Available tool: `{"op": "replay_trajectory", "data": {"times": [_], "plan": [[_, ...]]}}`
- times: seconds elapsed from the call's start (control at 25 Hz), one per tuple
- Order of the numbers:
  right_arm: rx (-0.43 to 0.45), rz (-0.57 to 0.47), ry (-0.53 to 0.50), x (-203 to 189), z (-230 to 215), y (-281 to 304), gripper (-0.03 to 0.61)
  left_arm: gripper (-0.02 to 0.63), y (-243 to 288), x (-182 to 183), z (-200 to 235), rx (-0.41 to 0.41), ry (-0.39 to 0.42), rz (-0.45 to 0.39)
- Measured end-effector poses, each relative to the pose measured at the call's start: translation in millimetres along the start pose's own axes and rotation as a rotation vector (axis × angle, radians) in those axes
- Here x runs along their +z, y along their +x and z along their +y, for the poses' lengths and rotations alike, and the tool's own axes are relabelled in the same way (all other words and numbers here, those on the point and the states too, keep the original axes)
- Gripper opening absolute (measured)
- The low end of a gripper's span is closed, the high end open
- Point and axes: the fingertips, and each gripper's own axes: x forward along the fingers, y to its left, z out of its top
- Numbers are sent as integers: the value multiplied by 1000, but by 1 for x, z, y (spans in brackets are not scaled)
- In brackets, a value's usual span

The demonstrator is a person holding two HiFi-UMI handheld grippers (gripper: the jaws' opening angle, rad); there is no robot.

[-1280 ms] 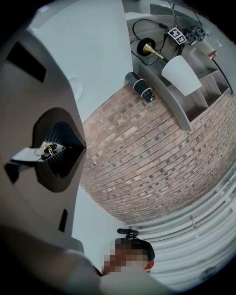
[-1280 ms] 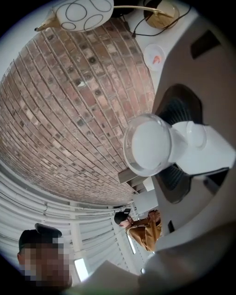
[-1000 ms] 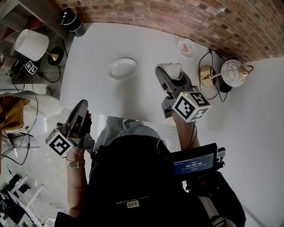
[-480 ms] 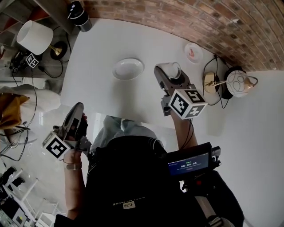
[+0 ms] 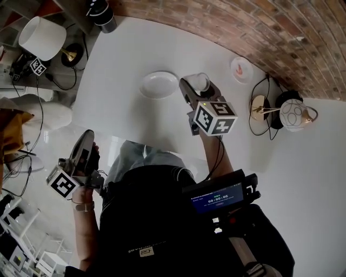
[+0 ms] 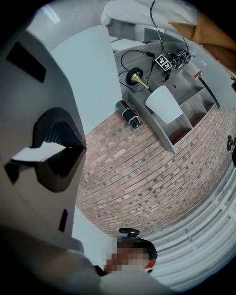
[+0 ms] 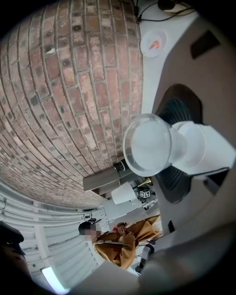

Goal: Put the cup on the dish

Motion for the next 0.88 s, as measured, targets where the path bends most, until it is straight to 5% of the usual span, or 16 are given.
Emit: {"op": "replay_trajectory", "data": {"times": [0.88], "plan": [[-3, 220, -133, -101, -12, 101, 261, 5, -8, -1, 25, 98, -33, 4]]}}
